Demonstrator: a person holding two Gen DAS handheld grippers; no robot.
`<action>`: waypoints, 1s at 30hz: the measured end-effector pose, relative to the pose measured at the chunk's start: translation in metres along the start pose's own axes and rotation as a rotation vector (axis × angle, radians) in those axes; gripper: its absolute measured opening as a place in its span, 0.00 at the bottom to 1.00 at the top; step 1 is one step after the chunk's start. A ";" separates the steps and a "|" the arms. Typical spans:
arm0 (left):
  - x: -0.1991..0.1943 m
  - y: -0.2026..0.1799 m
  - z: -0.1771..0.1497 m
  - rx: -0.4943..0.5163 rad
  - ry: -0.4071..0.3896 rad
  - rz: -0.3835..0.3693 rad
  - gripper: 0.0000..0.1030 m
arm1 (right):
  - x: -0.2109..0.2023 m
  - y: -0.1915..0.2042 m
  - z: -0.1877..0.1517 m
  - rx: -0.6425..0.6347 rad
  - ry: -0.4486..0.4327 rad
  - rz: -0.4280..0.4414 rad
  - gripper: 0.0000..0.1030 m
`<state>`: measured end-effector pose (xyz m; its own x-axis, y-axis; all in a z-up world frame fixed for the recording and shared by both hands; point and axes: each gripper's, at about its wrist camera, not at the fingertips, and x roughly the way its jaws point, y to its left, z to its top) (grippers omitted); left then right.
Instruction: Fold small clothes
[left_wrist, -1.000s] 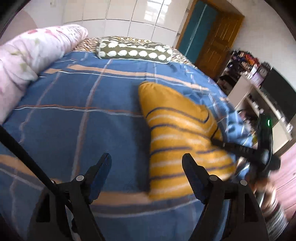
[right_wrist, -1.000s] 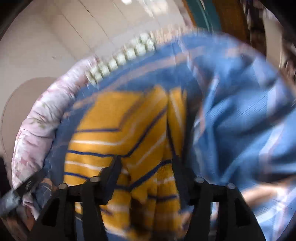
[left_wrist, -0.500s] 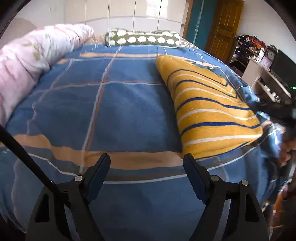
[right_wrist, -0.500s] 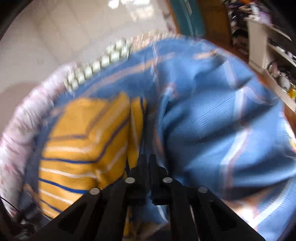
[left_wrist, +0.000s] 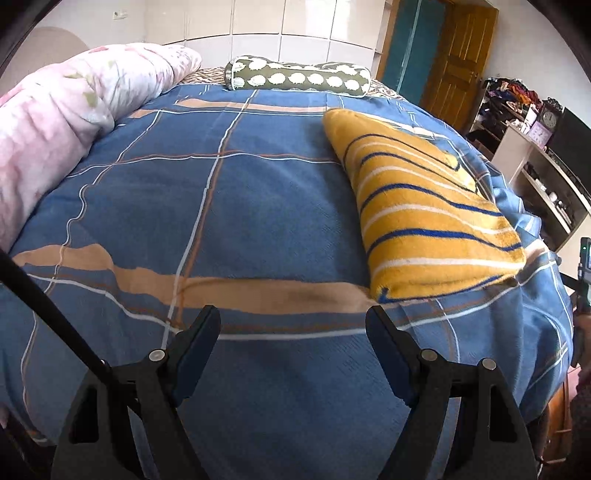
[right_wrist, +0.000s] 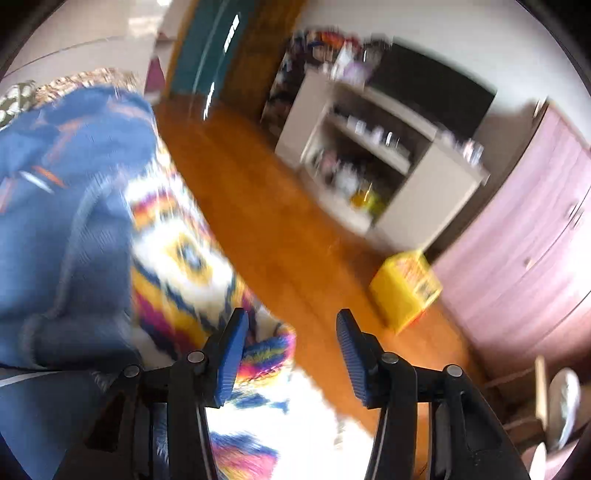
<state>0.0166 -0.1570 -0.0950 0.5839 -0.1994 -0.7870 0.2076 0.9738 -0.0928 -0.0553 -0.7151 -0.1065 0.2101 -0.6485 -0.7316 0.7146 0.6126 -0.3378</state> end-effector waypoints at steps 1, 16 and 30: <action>-0.001 -0.001 -0.001 0.002 0.000 0.004 0.77 | -0.003 -0.001 0.000 0.006 -0.025 -0.055 0.39; -0.006 0.000 -0.006 0.004 0.018 0.050 0.77 | 0.067 -0.171 -0.033 0.134 0.133 -0.455 0.27; 0.001 0.024 -0.018 -0.032 0.009 0.118 0.77 | 0.121 -0.213 -0.086 0.250 0.357 -0.496 0.27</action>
<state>0.0083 -0.1321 -0.1093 0.5955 -0.0823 -0.7991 0.1126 0.9935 -0.0184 -0.2395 -0.8846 -0.1742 -0.3871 -0.6109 -0.6906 0.8123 0.1284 -0.5689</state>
